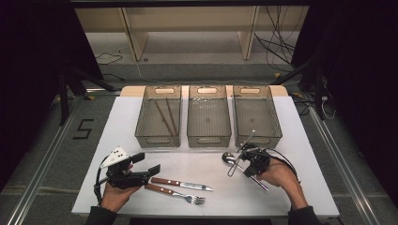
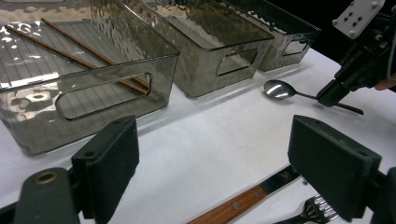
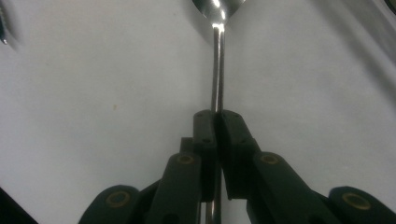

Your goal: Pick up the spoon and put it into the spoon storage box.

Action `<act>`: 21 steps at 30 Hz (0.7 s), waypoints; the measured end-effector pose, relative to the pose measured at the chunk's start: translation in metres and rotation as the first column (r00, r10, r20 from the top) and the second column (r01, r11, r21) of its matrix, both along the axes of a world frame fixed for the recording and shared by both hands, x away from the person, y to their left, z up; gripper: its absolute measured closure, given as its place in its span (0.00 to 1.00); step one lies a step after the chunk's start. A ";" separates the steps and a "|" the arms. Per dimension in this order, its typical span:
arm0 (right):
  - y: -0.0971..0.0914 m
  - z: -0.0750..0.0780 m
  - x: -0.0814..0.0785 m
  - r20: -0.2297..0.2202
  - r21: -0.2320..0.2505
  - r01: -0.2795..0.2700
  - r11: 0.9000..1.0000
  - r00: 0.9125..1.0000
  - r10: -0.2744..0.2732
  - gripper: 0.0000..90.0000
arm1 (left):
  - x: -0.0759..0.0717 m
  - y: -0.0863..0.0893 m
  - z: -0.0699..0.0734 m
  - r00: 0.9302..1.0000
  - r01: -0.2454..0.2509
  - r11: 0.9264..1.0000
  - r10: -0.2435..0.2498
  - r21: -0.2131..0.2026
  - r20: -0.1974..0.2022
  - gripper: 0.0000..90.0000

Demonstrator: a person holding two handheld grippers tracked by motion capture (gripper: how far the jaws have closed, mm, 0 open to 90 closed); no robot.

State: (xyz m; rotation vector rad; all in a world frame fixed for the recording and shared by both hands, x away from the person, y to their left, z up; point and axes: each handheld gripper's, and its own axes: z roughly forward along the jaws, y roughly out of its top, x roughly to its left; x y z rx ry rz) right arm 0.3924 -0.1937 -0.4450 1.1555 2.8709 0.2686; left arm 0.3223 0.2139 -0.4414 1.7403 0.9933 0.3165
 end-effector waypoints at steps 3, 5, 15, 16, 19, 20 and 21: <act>0.001 0.004 -0.002 0.007 0.020 -0.005 1.000 1.000 0.005 0.95 | 0.000 0.000 0.000 1.000 -0.001 1.000 0.001 -0.001 0.001 0.18; 0.001 0.007 -0.003 0.014 0.039 -0.009 0.999 1.000 0.009 0.95 | 0.000 0.000 0.000 1.000 -0.001 1.000 0.001 -0.003 0.002 0.18; 0.001 0.039 -0.002 0.105 0.175 -0.029 0.984 0.994 0.011 0.95 | 0.000 0.000 0.000 1.000 -0.005 1.000 0.005 -0.006 0.006 0.18; 0.001 0.042 -0.001 0.112 0.186 -0.032 0.982 0.994 0.011 0.95 | 0.000 0.000 0.000 1.000 -0.004 1.000 0.004 -0.007 0.007 0.18; 0.002 0.049 0.005 0.134 0.227 -0.025 0.974 0.991 -0.006 0.95 | 0.000 0.000 0.000 1.000 -0.006 1.000 0.006 -0.012 0.006 0.18; 0.002 0.051 0.007 0.148 0.238 -0.021 0.971 0.989 -0.015 0.95 | 0.000 0.000 0.000 1.000 -0.007 1.000 0.007 -0.013 0.007 0.18; 0.003 0.052 0.010 0.162 0.248 -0.018 0.969 0.987 -0.023 0.95 | 0.000 0.000 0.000 1.000 -0.006 1.000 0.006 -0.013 0.008 0.18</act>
